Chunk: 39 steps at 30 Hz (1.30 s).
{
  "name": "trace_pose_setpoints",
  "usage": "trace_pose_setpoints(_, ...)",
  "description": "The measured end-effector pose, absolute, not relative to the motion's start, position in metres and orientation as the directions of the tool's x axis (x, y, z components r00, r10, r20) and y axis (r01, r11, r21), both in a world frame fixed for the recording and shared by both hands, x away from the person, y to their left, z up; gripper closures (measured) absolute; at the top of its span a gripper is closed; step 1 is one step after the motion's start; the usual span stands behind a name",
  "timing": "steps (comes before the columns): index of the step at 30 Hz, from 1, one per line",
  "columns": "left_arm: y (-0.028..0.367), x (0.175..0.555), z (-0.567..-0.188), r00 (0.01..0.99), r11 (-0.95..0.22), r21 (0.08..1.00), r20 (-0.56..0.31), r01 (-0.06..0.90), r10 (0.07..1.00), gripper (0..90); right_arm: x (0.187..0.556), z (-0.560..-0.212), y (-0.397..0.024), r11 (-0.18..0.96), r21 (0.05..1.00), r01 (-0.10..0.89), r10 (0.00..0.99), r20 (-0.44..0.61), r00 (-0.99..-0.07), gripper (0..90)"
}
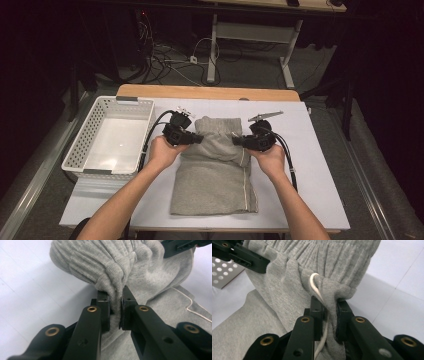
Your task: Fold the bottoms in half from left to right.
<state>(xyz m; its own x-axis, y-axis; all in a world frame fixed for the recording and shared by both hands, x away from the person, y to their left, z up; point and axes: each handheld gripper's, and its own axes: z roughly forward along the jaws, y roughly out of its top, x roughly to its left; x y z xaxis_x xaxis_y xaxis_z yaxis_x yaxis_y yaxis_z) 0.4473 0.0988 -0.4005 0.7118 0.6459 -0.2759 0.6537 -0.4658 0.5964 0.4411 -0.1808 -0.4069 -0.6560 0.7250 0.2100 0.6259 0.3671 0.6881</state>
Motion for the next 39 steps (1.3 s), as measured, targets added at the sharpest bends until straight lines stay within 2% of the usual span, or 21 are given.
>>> trace_pose_setpoints(39, 0.107, 0.411, -0.413, 0.756, -0.496, 0.614, -0.277, 0.614, 0.593, 79.0, 0.403, -0.413, -0.183, 0.426, 0.711, 0.559, 0.669, 0.168, -0.724, 80.0)
